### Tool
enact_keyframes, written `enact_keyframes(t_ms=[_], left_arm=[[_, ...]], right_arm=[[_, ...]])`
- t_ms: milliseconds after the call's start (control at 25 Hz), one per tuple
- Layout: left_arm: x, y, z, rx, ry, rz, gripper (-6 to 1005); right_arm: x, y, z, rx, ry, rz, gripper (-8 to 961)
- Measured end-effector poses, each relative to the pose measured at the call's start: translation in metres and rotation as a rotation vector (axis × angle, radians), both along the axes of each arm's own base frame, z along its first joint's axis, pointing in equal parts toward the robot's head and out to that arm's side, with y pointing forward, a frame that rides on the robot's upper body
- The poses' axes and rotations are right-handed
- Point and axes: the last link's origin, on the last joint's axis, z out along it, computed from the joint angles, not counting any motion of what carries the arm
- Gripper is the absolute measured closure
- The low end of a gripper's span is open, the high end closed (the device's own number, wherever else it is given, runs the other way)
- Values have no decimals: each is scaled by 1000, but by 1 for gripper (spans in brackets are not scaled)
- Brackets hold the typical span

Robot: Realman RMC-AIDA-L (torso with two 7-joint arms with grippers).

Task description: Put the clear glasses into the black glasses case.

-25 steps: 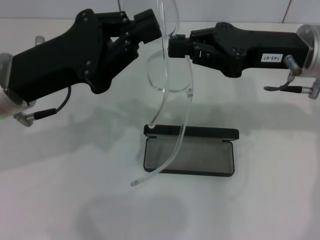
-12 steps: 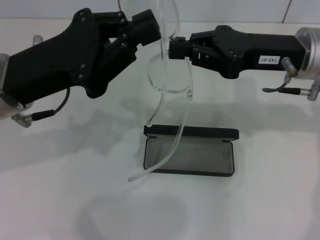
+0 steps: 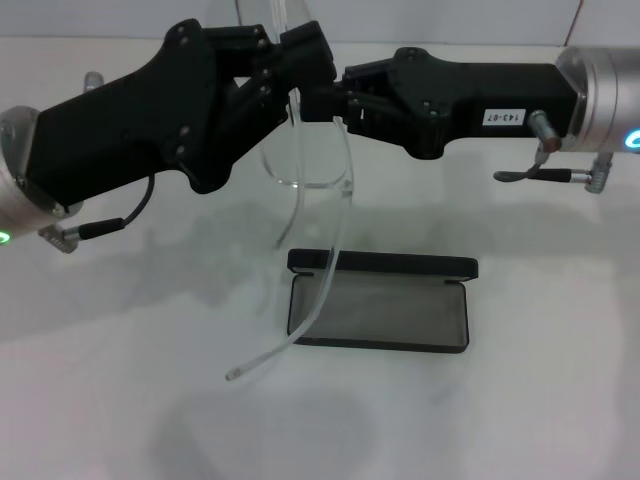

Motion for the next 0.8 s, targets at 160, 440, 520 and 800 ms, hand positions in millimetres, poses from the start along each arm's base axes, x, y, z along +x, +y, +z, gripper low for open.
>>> enact_keyframes(t_ms=[160, 440, 520, 800], left_arm=[[-3, -1, 0, 7, -1, 9, 931], [-5, -2, 0, 15, -4, 15, 931], [-5, -1, 0, 17, -4, 15, 931], [-7, -2, -1, 22, -8, 22, 931]], right_arm=[[-1, -1, 1, -3, 10, 6, 885], [-1, -3, 0, -13, 19, 7, 884], [-1, -4, 0, -15, 20, 7, 884], [-1, -5, 0, -22, 22, 14, 883]])
